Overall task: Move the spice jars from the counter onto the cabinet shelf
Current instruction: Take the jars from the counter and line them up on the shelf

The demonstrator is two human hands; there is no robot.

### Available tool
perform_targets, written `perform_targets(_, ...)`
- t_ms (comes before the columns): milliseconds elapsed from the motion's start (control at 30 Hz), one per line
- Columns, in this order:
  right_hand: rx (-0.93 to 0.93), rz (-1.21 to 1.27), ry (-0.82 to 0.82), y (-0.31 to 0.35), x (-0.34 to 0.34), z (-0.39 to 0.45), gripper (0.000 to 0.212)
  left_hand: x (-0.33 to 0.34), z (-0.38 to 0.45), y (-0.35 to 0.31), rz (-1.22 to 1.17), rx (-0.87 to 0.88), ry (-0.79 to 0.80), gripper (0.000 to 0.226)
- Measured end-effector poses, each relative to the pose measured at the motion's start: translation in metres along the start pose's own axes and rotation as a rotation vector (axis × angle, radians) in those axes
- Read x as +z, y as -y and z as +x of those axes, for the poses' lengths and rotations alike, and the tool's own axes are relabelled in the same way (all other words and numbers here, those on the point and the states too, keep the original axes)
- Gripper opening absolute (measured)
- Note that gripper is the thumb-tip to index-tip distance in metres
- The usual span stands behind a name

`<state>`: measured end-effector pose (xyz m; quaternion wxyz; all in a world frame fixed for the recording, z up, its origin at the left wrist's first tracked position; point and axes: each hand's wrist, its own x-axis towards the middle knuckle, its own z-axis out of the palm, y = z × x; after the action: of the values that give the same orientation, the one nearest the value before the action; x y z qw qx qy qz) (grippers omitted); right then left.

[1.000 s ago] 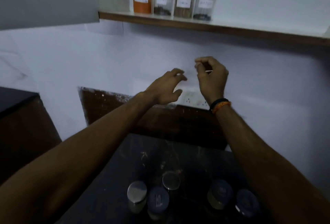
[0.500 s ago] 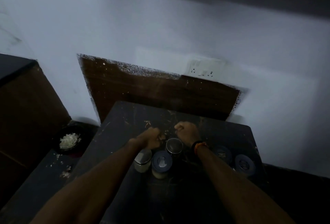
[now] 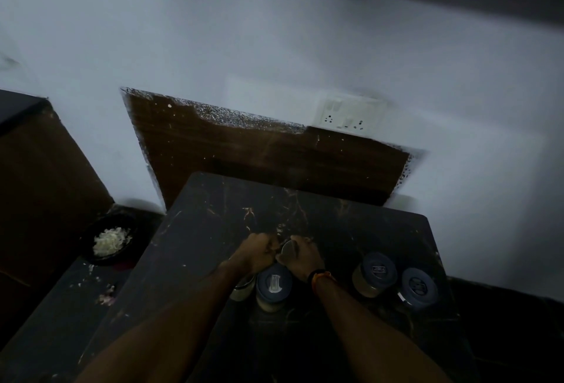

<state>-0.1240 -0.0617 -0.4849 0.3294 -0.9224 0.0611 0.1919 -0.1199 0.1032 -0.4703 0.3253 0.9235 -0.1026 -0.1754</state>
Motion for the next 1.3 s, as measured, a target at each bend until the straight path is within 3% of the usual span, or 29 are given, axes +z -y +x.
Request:
perform_targets(300, 0.195, 0.049, -0.060, -0.006, -0.009, 0.006, 0.073, 0.010, 0.013, 0.006, -0.065, -0.038, -0.031, 0.013)
perform_targets(400, 0.203, 0.086, -0.058, -0.009, -0.029, 0.009, 0.076, 0.008, 0.015, 0.007, -0.148, -0.005, -0.027, 0.028)
perform_targets(533, 0.145, 0.185, -0.041, -0.011, -0.068, 0.017, 0.054, 0.011, 0.020, 0.000, -0.390, 0.013, -0.026, 0.030)
perform_targets(700, -0.075, 0.228, 0.018, -0.003, -0.115, 0.018, 0.024, 0.012, 0.025, -0.022, -0.931, -0.148, 0.019, 0.024)
perform_targets(833, -0.197, 0.413, 0.154, 0.010, -0.146, -0.001, 0.049, 0.012, 0.026, -0.038, -1.327, -0.270, 0.137, 0.042)
perform_targets(967, -0.259, 0.502, 0.178, 0.019, -0.161, -0.016, 0.071, 0.013, 0.022, -0.053, -1.517, -0.209, 0.252, 0.044)
perform_targets(1167, -0.300, 0.774, 0.092, 0.011, -0.166, -0.021, 0.069, 0.017, 0.014, -0.062, -1.708, -0.073, 0.283, 0.050)
perform_targets(1300, -0.310, 0.943, 0.057, 0.011, -0.164, -0.019, 0.060, 0.014, 0.011, -0.074, -1.672, 0.006, 0.209, 0.066)
